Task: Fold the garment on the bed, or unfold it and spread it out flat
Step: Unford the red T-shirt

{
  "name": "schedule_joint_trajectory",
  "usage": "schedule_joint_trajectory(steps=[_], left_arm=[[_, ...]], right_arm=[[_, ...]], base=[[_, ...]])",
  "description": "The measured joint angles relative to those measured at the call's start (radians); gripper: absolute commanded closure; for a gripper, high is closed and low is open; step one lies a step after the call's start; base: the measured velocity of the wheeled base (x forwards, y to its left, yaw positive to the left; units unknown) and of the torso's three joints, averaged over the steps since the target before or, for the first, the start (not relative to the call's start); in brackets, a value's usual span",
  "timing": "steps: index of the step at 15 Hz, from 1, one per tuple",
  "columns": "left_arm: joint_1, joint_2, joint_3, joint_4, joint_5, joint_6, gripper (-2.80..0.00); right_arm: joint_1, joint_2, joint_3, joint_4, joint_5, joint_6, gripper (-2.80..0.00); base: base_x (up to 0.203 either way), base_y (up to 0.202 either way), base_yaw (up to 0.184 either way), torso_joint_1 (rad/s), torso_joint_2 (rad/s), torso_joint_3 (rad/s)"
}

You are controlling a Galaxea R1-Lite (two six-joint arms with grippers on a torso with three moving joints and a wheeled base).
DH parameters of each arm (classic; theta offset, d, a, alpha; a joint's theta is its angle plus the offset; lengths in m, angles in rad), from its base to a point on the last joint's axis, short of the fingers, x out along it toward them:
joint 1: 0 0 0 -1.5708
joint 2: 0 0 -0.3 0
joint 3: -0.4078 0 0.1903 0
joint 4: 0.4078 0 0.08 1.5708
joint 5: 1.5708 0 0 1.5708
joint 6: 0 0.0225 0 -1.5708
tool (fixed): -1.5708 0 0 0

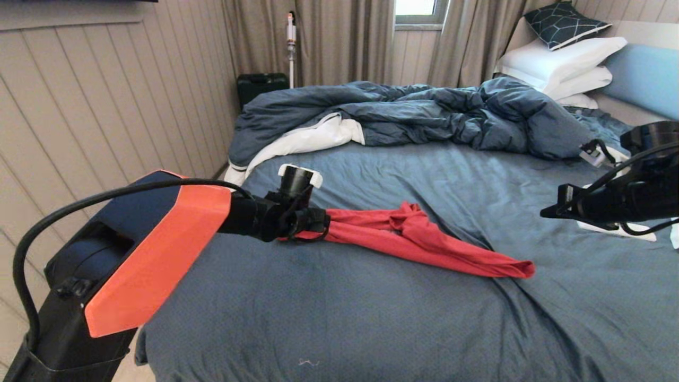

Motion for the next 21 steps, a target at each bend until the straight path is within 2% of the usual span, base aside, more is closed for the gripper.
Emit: schedule_joint_trajectory(steps=[2, 4, 6, 9, 14, 21], left_arm=[[0.007, 0.035, -0.080, 0.087, 0.003, -0.067, -2.80], [0.010, 0.059, -0.101, 0.139, 0.030, -0.122, -2.80], [0.011, 0.068, -0.108, 0.141, 0.070, -0.166, -2.80], [0.008, 0.075, -0.110, 0.108, 0.080, -0.248, -2.80], [-0.007, 0.094, -0.110, 0.029, 0.081, -0.247, -2.80], [-0.038, 0.136, -0.110, -0.014, 0.086, -0.244, -2.80]], right_arm=[[0.001, 0.001, 0.001, -0.001, 0.000, -0.001, 0.00], [0.002, 0.002, 0.004, -0.012, -0.001, -0.001, 0.00], [0.003, 0.003, 0.009, -0.015, -0.001, -0.001, 0.00], [0.004, 0.002, 0.011, -0.015, 0.000, -0.001, 0.00], [0.004, -0.002, 0.015, -0.016, 0.000, 0.000, 0.00], [0.003, -0.003, 0.021, -0.032, 0.003, -0.001, 0.00]], base=[[0.000, 0.000, 0.000, 0.000, 0.00, 0.000], [0.000, 0.000, 0.000, 0.000, 0.00, 0.000], [0.000, 0.000, 0.000, 0.000, 0.00, 0.000], [0.000, 0.000, 0.000, 0.000, 0.00, 0.000], [0.000, 0.000, 0.000, 0.000, 0.00, 0.000], [0.000, 0.000, 0.000, 0.000, 0.00, 0.000]])
